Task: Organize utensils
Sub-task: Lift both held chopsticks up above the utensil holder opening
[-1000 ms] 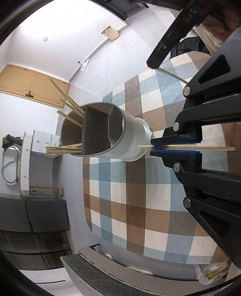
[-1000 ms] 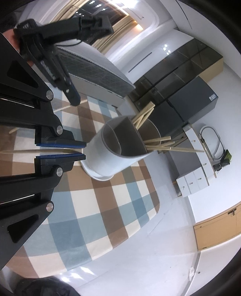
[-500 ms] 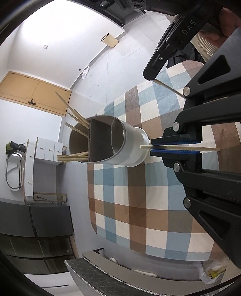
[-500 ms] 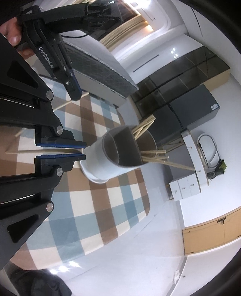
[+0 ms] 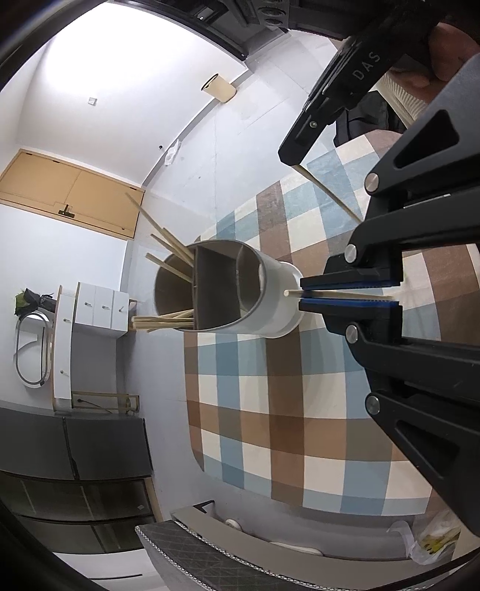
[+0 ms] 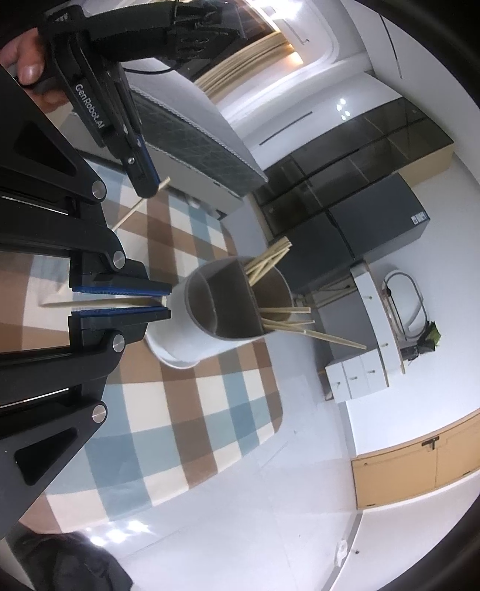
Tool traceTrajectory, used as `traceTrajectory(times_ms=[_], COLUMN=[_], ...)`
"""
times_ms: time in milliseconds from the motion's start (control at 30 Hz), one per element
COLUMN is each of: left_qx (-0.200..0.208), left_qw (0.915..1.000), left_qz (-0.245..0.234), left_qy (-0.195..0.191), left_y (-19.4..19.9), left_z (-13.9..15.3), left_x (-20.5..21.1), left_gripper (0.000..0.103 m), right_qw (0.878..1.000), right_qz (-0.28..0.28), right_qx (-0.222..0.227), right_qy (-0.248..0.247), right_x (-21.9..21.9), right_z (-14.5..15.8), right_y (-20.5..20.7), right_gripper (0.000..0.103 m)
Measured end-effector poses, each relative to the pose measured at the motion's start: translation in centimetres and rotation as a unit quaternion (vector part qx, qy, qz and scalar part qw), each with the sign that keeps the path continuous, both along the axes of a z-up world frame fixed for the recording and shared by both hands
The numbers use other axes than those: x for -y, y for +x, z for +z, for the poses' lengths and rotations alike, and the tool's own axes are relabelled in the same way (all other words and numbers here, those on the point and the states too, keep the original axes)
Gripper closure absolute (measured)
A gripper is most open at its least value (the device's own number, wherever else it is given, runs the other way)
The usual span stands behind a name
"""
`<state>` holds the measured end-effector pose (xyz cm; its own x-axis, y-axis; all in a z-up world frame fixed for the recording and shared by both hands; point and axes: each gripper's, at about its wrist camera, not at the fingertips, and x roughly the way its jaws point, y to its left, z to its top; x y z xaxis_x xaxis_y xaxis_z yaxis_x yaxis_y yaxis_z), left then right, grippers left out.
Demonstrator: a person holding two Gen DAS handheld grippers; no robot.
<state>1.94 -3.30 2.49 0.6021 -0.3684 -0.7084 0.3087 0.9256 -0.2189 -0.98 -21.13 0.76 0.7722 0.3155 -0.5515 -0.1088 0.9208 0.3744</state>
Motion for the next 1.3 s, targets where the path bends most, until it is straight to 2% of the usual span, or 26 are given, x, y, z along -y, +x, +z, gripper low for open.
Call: traceTrajectory(times_ms=[400, 533, 867, 1100, 1300], left_qx=[0.007, 0.017, 0.069, 0.089, 0.100], left_qw=[0.9995, 0.9988, 0.9959, 0.9946, 0.9941], left_qz=[-0.006, -0.007, -0.013, 0.000, 0.001], left_qy=[-0.030, -0.047, -0.057, -0.053, -0.042], left_y=[1.4, 2.3, 5.5, 8.5, 11.1], left_z=[3.8, 6.5, 12.5, 13.7, 12.8], left_x=[-0.5, -0.5, 1.0, 0.9, 0.9], left_gripper=[0.103, 0.103, 0.103, 0.103, 0.103], right_qw=[0.999, 0.998, 0.992, 0.988, 0.987], right_qz=[-0.006, -0.010, -0.021, -0.013, -0.010], right_qx=[0.040, 0.057, 0.120, 0.150, 0.156], right_qy=[-0.008, -0.011, -0.024, -0.040, -0.041], right_x=[0.0, 0.6, 1.7, 0.8, 0.0], right_z=[3.2, 5.4, 12.3, 15.4, 15.4], right_y=[0.7, 1.3, 4.6, 8.2, 11.1], right_gripper=[0.098, 0.098, 0.098, 0.098, 0.098])
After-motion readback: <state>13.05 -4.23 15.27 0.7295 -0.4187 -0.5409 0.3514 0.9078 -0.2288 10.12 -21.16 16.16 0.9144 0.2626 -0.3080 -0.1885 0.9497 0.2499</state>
